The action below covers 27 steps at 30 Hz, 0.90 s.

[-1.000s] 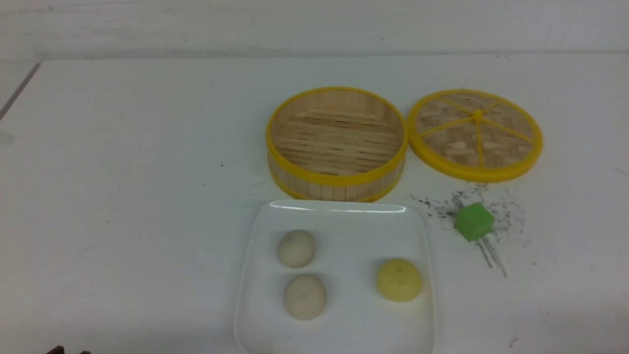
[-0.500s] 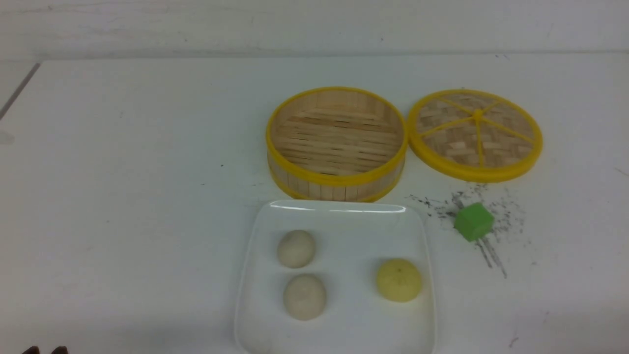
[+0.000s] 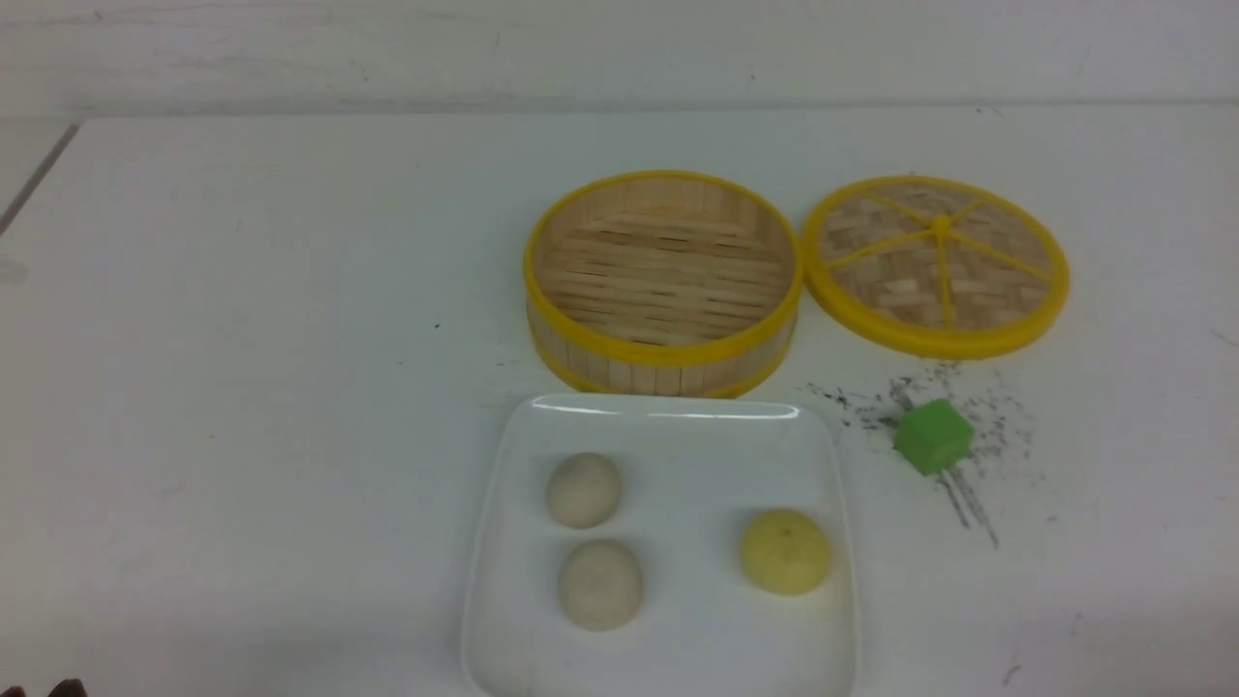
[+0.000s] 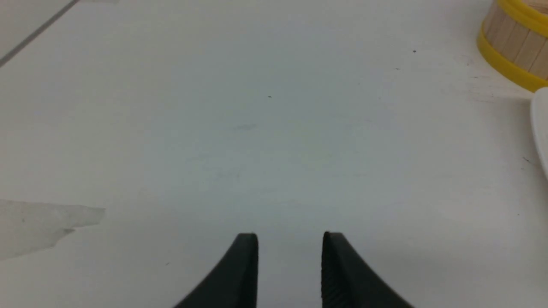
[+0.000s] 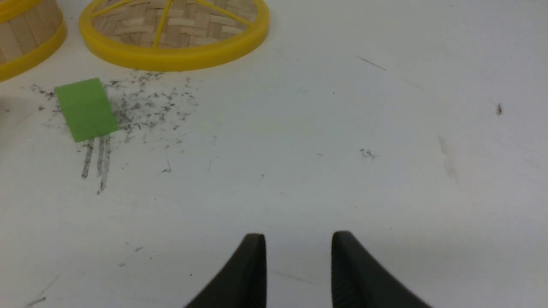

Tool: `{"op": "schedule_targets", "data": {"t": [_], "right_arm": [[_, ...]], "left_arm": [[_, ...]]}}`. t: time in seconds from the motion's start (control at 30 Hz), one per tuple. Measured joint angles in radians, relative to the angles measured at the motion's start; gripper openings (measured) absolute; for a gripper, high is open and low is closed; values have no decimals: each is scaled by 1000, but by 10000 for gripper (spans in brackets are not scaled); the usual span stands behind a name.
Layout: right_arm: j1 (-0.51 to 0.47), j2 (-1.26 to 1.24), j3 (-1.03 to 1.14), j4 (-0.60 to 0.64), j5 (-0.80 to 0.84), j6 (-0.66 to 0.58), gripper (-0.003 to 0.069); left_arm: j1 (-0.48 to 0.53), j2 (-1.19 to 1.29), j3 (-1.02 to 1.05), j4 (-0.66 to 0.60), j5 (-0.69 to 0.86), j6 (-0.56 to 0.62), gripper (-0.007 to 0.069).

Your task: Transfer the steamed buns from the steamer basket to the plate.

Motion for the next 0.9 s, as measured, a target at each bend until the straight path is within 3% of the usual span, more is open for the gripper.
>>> {"op": "schedule_targets", "data": {"t": [0.23, 0.9], "right_arm": [[0, 0, 0, 0, 0, 0, 242], [0, 0, 0, 0, -1, 0, 242]], "left_arm": [[82, 0, 0, -4, 0, 0, 244], [82, -1, 0, -5, 0, 0, 244]]}}
